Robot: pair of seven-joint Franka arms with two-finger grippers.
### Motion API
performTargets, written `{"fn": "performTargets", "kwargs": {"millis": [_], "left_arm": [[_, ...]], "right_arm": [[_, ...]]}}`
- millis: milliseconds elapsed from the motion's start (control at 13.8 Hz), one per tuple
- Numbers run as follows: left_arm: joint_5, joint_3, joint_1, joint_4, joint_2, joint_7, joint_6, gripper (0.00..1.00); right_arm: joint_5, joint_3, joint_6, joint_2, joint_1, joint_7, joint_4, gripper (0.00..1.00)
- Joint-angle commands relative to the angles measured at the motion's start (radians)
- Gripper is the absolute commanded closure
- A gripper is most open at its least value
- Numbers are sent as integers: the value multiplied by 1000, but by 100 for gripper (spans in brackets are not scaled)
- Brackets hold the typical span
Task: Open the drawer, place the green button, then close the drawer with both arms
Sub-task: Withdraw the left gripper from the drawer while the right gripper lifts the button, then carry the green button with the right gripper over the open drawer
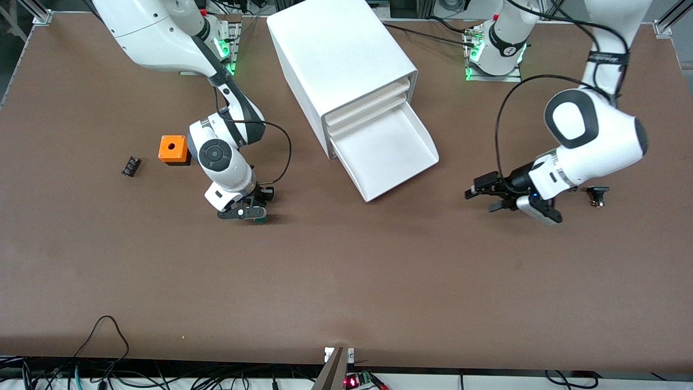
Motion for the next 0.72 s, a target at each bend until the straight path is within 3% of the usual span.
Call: {"fn": "performTargets", "kwargs": {"millis": [0, 217, 362, 507, 652], "left_arm": [[284, 55, 10, -10, -113, -10, -51, 0], [490, 112, 10, 104, -144, -24, -270, 0], [576, 125, 10, 166, -174, -71, -368, 0], [670, 118, 8, 250, -179, -181, -485, 0], [739, 115, 5, 281, -193, -258, -522, 0]], "right_arm": [[-14, 13, -19, -58, -1, -5, 20, 63], [-15, 35, -70, -116, -2, -16, 56, 63], [-14, 52, -169, -121, -4, -42, 165, 63], [-14, 89, -245, -118, -4, -144, 263, 63], [-14, 132, -248, -110, -4, -302, 319, 63]]}}
